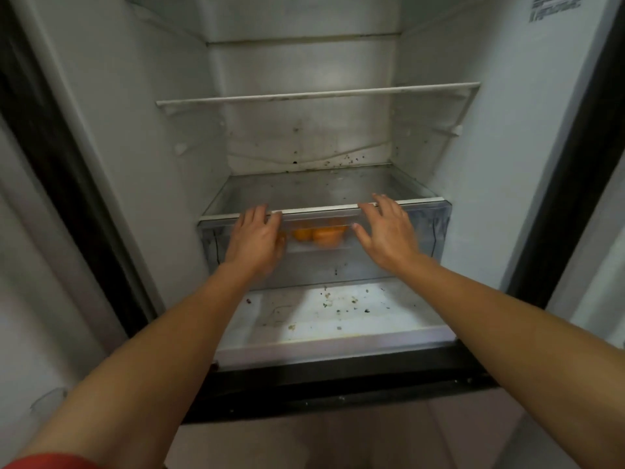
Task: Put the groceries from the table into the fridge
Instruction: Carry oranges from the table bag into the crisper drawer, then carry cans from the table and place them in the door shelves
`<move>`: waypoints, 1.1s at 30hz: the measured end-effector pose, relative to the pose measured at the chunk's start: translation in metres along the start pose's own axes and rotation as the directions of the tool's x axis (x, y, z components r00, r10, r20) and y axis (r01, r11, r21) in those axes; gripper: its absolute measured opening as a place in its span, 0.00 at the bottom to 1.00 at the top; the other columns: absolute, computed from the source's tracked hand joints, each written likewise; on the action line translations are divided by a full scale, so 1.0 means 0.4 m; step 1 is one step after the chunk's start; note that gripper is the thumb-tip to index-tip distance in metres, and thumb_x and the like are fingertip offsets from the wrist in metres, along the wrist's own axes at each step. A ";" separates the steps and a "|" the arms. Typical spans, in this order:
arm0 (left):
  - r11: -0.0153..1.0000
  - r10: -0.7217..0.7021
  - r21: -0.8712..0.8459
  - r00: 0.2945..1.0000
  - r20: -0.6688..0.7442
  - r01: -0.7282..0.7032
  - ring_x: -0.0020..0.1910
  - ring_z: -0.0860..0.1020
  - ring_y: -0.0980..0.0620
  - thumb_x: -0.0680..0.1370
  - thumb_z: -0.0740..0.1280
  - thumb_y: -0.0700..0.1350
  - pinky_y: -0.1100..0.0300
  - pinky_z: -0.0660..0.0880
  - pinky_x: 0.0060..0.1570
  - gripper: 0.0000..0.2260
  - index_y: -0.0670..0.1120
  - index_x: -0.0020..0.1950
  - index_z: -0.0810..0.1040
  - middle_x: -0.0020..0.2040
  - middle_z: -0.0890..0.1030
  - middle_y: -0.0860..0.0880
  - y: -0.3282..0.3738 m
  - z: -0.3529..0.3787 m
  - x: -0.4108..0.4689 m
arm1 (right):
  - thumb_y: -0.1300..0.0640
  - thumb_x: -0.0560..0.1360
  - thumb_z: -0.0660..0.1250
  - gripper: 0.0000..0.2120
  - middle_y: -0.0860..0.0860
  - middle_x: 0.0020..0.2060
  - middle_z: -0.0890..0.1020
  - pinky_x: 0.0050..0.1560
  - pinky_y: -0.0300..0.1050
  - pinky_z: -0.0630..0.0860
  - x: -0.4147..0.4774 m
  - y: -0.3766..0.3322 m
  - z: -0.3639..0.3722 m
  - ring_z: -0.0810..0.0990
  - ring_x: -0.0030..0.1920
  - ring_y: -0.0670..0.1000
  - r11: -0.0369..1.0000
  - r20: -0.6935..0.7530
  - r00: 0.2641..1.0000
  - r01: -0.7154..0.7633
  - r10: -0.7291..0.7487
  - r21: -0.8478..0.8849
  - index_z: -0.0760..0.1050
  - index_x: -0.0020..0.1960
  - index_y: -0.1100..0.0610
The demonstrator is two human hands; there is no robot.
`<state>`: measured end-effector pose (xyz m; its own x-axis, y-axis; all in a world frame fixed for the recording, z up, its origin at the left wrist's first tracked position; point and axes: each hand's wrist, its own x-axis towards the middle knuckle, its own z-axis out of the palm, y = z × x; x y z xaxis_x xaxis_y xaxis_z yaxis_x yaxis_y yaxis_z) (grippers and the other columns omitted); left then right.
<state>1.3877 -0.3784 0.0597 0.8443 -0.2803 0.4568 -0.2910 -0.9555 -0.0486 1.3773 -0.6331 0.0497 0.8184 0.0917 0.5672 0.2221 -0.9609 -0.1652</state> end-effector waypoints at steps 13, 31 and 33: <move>0.979 -0.201 0.021 0.975 0.089 0.200 0.49 0.78 0.44 0.79 0.61 0.50 0.50 0.77 0.47 0.12 0.47 0.60 0.75 0.54 0.79 0.47 0.138 -0.128 -0.528 | 0.48 0.79 0.59 0.18 0.51 0.61 0.75 0.53 0.50 0.75 -0.307 -0.193 -0.043 0.74 0.59 0.53 0.919 0.221 0.894 0.360 -0.390 0.162 0.71 0.66 0.53; 0.514 -0.856 0.416 0.477 0.197 0.750 0.54 0.76 0.46 0.79 0.60 0.52 0.53 0.75 0.48 0.14 0.47 0.62 0.72 0.58 0.76 0.48 0.240 -0.550 -1.782 | 0.47 0.79 0.58 0.18 0.52 0.59 0.75 0.52 0.50 0.74 -1.137 -0.891 -0.241 0.75 0.58 0.55 0.336 0.155 0.299 0.796 -0.942 0.503 0.71 0.66 0.52; 0.444 -0.894 0.420 0.421 0.153 0.791 0.53 0.77 0.47 0.79 0.61 0.51 0.53 0.76 0.49 0.14 0.47 0.62 0.73 0.57 0.76 0.48 0.251 -0.622 -1.924 | 0.48 0.79 0.59 0.18 0.52 0.60 0.75 0.53 0.50 0.73 -1.235 -0.990 -0.291 0.74 0.59 0.55 0.273 0.117 0.250 0.805 -0.961 0.526 0.71 0.66 0.52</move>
<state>0.5970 -0.2359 -0.0759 0.6841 0.7225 0.1002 0.7280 -0.6848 -0.0330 0.8232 -0.3285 -0.0713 0.0531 0.9770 0.2065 0.9986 -0.0516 -0.0129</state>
